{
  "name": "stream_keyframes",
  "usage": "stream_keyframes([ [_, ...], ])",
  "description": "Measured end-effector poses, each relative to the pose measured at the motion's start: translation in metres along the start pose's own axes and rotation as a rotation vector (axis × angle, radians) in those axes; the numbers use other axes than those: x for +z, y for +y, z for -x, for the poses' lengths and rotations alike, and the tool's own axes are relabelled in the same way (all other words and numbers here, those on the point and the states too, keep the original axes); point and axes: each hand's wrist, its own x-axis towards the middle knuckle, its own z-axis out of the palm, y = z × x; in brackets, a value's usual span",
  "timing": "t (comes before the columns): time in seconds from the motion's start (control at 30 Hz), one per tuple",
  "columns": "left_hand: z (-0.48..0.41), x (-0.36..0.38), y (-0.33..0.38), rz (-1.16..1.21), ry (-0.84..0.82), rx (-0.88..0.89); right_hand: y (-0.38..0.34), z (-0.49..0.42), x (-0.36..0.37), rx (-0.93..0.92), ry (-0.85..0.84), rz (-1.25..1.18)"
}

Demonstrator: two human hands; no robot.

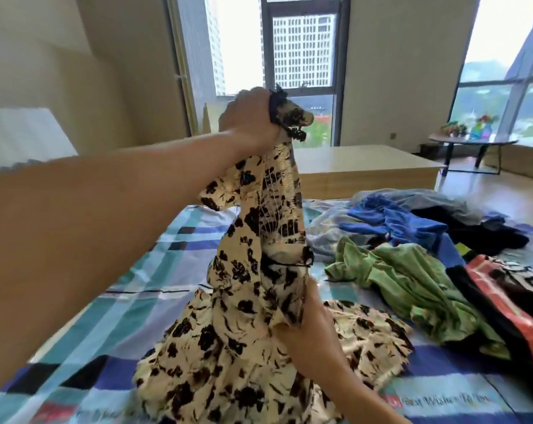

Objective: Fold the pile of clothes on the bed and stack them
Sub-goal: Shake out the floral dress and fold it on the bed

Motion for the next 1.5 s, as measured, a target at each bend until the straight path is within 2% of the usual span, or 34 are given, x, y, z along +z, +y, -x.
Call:
stream_keyframes([
  [0.17,-0.022,-0.072,-0.037,-0.078,0.072,-0.076,-0.046,-0.067,-0.057,-0.112,0.13,0.008],
  [0.37,-0.025,-0.151,-0.094,0.035,-0.075,-0.135,-0.164,-0.168,-0.138,-0.328,0.339,0.171],
  [0.5,-0.021,-0.186,-0.111,0.094,-0.157,-0.001,-0.249,-0.204,-0.178,-0.299,0.41,0.142],
  [0.57,-0.017,-0.198,-0.112,0.069,-0.194,0.036,-0.283,-0.205,-0.187,-0.244,0.33,0.157],
  [0.67,-0.013,-0.203,-0.111,0.062,-0.166,-0.015,-0.297,-0.192,-0.19,-0.144,0.186,-0.014],
  [0.7,-0.014,-0.201,-0.11,0.083,-0.13,-0.056,-0.297,-0.188,-0.187,-0.097,0.082,-0.069],
  [0.83,-0.015,-0.185,-0.101,0.149,-0.012,-0.238,-0.269,-0.17,-0.18,0.01,-0.392,0.007],
  [0.93,-0.015,-0.174,-0.08,0.225,0.019,-0.257,-0.243,-0.154,-0.152,0.115,-0.648,0.167],
  [1.0,-0.017,-0.168,-0.064,0.277,0.025,-0.232,-0.234,-0.141,-0.128,0.12,-0.79,0.368],
  [1.07,-0.017,-0.165,-0.051,0.273,0.024,-0.174,-0.23,-0.131,-0.103,0.057,-0.824,0.584],
  [1.17,-0.014,-0.165,-0.038,0.259,-0.018,-0.061,-0.225,-0.126,-0.066,-0.044,-0.795,0.632],
  [1.27,-0.008,-0.174,-0.03,0.257,-0.068,0.042,-0.211,-0.142,-0.049,-0.156,-0.596,0.697],
  [1.43,-0.007,-0.21,-0.061,0.078,-0.154,0.1,-0.198,-0.17,-0.095,-0.134,-0.278,0.778],
  [1.5,-0.004,-0.228,-0.081,-0.036,-0.192,0.104,-0.187,-0.181,-0.123,-0.119,-0.137,0.726],
])
